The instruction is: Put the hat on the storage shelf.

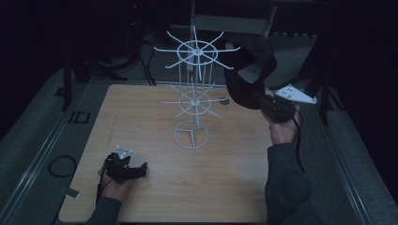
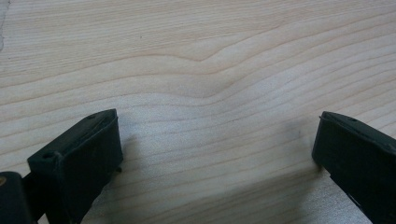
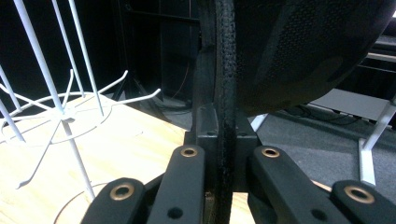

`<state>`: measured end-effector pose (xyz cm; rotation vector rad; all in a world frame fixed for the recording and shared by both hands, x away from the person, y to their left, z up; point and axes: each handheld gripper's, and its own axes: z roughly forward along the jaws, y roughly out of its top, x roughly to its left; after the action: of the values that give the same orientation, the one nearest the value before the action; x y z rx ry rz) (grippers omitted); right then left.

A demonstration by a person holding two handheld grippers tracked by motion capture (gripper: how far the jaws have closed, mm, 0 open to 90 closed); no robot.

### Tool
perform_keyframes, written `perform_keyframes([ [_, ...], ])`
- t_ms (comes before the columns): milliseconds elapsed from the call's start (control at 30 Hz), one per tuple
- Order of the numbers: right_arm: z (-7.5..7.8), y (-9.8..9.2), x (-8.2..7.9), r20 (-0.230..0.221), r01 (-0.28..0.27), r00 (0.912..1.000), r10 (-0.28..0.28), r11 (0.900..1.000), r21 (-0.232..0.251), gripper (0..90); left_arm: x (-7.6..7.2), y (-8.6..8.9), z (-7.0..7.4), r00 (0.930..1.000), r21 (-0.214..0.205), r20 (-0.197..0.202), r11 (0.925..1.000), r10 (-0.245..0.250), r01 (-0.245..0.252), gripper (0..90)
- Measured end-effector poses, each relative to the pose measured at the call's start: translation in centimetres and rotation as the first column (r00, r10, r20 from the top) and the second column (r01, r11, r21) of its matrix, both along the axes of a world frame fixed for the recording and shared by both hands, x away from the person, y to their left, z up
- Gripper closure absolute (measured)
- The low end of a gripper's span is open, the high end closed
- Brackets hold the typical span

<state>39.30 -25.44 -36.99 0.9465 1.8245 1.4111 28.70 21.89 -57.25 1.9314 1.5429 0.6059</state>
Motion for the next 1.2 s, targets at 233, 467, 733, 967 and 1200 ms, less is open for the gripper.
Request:
perform_keyframes([
  [233, 0.09, -0.02, -0.01, 0.01, 0.002, 0.9999, -0.002, 1.0, 0.007, 86.7, 0.0, -0.01, 0.0, 1.0, 0.0, 0.0, 1.0, 0.0, 0.0, 1.5],
  [467, 0.29, -0.04, -0.08, 0.02, 0.001, 0.9998, -0.002, 1.0, 0.007, 86.7, 0.02, -0.04, 0.0, 1.0, 0.0, 0.0, 1.0, -0.001, 0.001, 1.5],
  [733, 0.44, -0.06, -0.14, 0.031, 0.0, 0.9995, 0.0, 1.0, 0.005, 86.6, 0.03, -0.07, -0.01, 1.0, 0.0, 0.001, 1.0, -0.001, 0.001, 1.5],
  [967, 0.69, 0.02, -0.16, 0.037, -0.001, 0.9993, 0.0, 0.9999, 0.014, 86.7, 0.05, -0.09, 0.0, 1.0, 0.0, 0.001, 1.0, -0.001, 0.001, 1.5],
  [1200, 0.81, 0.05, -0.17, 0.043, 0.001, 0.9991, -0.002, 0.9999, 0.013, 86.6, 0.07, -0.11, -0.01, 1.0, 0.002, 0.002, 1.0, -0.001, 0.001, 1.5],
])
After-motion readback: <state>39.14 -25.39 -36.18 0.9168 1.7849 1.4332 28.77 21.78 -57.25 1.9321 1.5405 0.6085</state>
